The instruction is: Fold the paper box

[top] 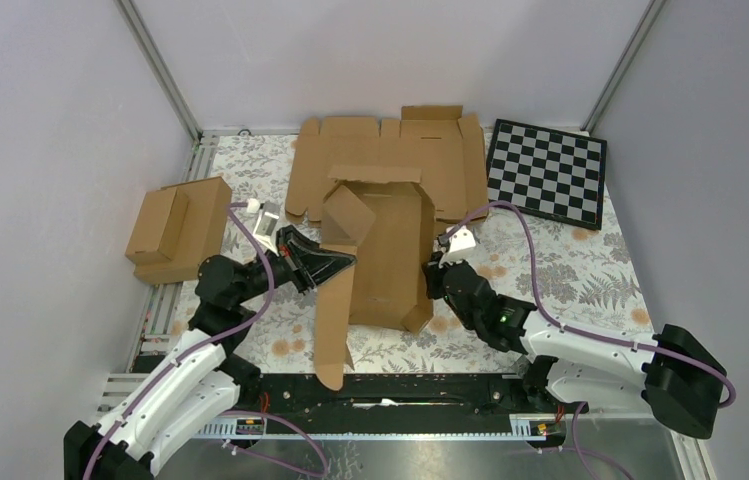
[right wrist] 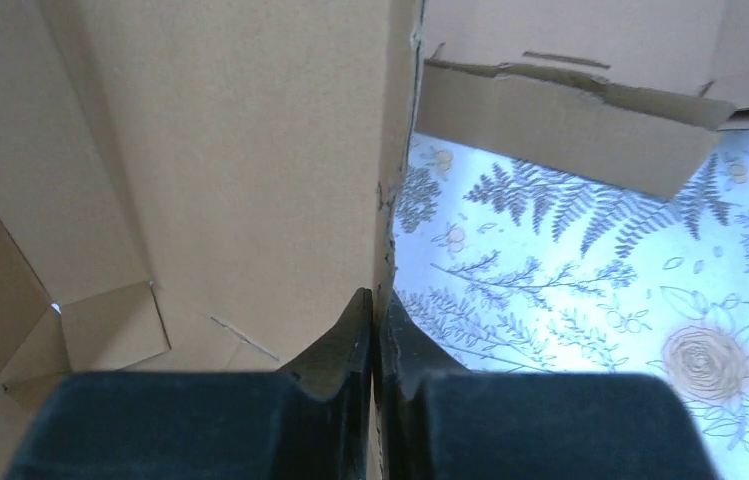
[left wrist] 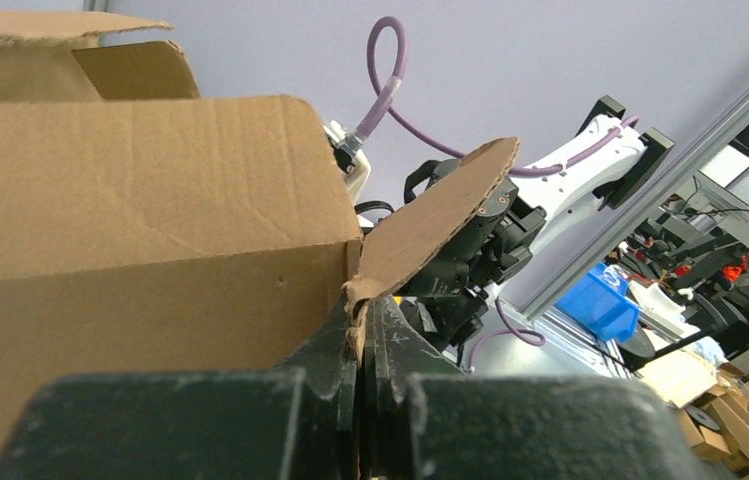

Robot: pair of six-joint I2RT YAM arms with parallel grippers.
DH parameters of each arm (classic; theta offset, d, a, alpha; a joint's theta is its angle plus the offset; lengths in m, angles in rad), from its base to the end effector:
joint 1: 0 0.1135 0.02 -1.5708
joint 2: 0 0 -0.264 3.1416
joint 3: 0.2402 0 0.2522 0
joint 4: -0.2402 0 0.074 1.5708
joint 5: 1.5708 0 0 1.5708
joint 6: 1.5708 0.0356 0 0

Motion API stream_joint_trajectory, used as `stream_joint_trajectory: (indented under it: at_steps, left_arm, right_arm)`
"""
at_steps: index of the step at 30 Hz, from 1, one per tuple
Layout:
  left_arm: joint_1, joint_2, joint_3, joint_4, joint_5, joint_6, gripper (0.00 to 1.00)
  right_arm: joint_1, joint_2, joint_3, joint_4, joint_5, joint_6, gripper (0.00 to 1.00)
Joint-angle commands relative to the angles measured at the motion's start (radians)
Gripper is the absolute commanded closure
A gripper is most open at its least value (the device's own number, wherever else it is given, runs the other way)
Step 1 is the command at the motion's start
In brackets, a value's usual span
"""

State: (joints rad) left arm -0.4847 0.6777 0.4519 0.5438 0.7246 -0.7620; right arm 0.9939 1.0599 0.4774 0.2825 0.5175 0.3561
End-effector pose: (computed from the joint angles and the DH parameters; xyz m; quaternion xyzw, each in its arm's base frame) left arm 0.1325 -0.0964 0.3141 0.2086 0.5826 -0.6109 0.4938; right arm 0.1395 0.1821 0.2281 -0.0997 0.7864 0.1978 0.5766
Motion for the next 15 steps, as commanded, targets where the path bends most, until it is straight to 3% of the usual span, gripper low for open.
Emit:
stream_joint_trajectory:
  at_steps: [1, 4, 9, 12, 15]
  left_arm:
    - [-0.008, 0.039, 0.06, -0.027, -0.006, 0.084, 1.0]
    - [-0.008, 0.089, 0.134, -0.061, -0.036, 0.145, 1.0]
    - [-0.008, 0.202, 0.264, -0.144, -0.095, 0.262, 1.0]
    - [-0.009, 0.244, 0.288, -0.176, -0.171, 0.329, 1.0]
    - [-0.024, 0.265, 0.253, -0.178, -0.228, 0.347, 1.0]
  right_arm:
    - [-0.005, 0.001, 0.051, 0.12, 0.231, -0.102, 0.99]
    - [-0.064, 0.002, 0.0, 0.282, 0.23, -0.221, 1.0]
    - [-0.272, 0.015, -0.038, 0.468, 0.085, -0.218, 1.0]
    - [-0.3, 0.101, -0.093, 0.723, 0.082, -0.337, 1.0]
    - [-0.304, 0.205, -0.12, 0.874, 0.09, -0.417, 1.0]
